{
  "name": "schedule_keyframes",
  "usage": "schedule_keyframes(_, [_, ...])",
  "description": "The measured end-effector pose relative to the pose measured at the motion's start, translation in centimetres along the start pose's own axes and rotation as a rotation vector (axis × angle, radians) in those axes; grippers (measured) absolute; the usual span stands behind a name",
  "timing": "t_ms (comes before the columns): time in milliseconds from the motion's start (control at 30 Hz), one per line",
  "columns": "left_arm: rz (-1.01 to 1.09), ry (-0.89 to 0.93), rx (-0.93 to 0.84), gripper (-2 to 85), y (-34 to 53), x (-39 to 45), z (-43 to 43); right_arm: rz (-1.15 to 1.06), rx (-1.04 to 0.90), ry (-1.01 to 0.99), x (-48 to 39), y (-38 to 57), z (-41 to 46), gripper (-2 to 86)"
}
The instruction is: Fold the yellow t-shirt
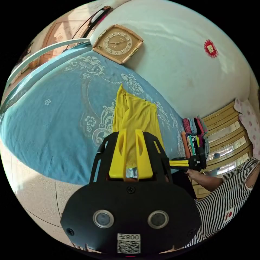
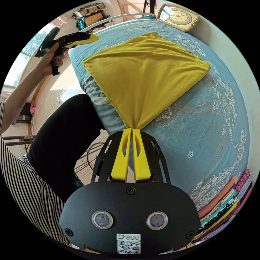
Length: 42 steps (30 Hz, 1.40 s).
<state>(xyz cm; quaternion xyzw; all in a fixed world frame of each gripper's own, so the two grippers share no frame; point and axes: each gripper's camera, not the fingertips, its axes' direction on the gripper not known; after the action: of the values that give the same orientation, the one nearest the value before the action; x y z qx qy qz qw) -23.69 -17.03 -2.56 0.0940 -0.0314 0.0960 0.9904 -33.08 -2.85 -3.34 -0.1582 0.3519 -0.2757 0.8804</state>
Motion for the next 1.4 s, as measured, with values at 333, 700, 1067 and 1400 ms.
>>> schedule_keyframes(333, [0.1,-0.207,-0.21,1.6,-13.2,1.0,11.7,0.019,0.034,-0.053,2.7,2.6,1.8,0.7])
schedule_keyframes(700, [0.047,-0.051,-0.087,3.9,-18.8,0.1,12.3,0.058,0.092,-0.118,6.3,5.6,4.6,0.8])
schedule_keyframes(1067, [0.131,-0.198,-0.245,1.2,-25.2,3.3,20.1,0.077,0.155,-0.234,10.1,8.8,4.6,0.4])
schedule_keyframes(1400, [0.142,-0.198,-0.171,0.1,-27.7,3.8,19.0,0.163,0.378,-0.259,19.7,6.1,2.7,0.1])
